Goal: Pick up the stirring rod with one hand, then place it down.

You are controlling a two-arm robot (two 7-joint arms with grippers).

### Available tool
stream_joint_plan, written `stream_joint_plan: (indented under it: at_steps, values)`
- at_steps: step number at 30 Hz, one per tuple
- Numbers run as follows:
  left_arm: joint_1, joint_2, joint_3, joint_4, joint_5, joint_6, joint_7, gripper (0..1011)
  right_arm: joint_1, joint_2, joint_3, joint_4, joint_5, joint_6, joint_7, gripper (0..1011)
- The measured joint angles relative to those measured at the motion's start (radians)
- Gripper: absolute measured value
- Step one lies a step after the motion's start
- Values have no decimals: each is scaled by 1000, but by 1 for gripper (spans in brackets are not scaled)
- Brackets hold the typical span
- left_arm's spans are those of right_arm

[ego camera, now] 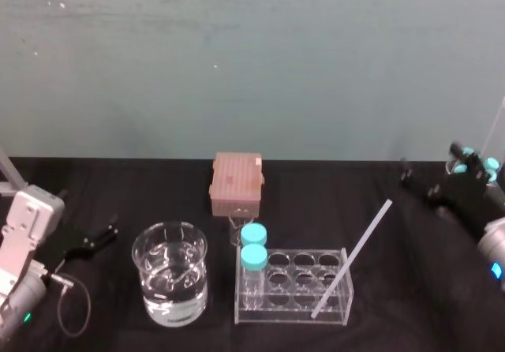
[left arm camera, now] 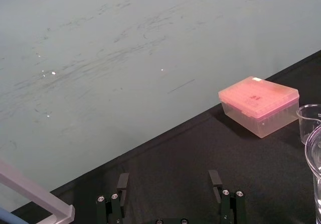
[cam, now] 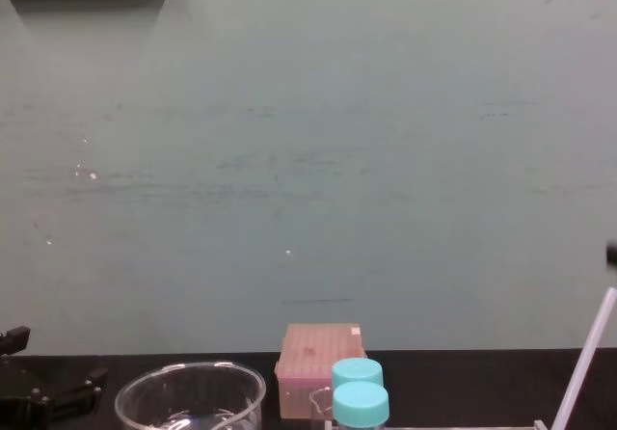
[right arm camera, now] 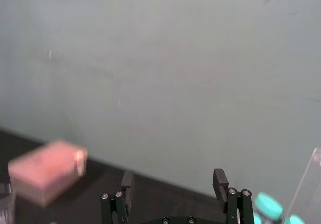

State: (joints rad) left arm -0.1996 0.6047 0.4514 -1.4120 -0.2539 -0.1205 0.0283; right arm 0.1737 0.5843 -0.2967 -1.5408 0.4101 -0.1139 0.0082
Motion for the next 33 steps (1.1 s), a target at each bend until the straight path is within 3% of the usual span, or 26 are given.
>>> stream_joint_plan:
  at_steps: [3, 10, 11, 12, 13, 14, 17, 24, 27, 33]
  values:
    - [0, 0, 0, 0, 0, 0, 0, 1005, -9, -3, 40, -43, 60, 33, 14, 1003]
    - [0, 0, 0, 0, 0, 0, 0, 1005, -71, -17, 197, -200, 352, 277, 52, 1003]
    - [0, 0, 0, 0, 0, 0, 0, 1005, -79, -17, 215, -215, 395, 321, 56, 1003]
    - [0, 0, 0, 0, 0, 0, 0, 1005, -95, -17, 253, -246, 481, 406, 60, 1003]
    - [0, 0, 0, 0, 0, 0, 0, 1005, -101, -15, 265, -255, 519, 444, 58, 1003]
    - [0, 0, 0, 0, 0, 0, 0, 1005, -114, -10, 293, -277, 601, 530, 52, 1003]
    - [0, 0, 0, 0, 0, 0, 0, 1005, -134, 1, 333, -298, 733, 673, 23, 1003]
    - [0, 0, 0, 0, 0, 0, 0, 1005, -144, 29, 341, -294, 869, 830, -21, 1003]
    - [0, 0, 0, 0, 0, 0, 0, 1005, -144, 42, 326, -289, 894, 862, -22, 1003]
    - [0, 0, 0, 0, 0, 0, 0, 1005, -144, 55, 296, -285, 911, 876, -9, 1003]
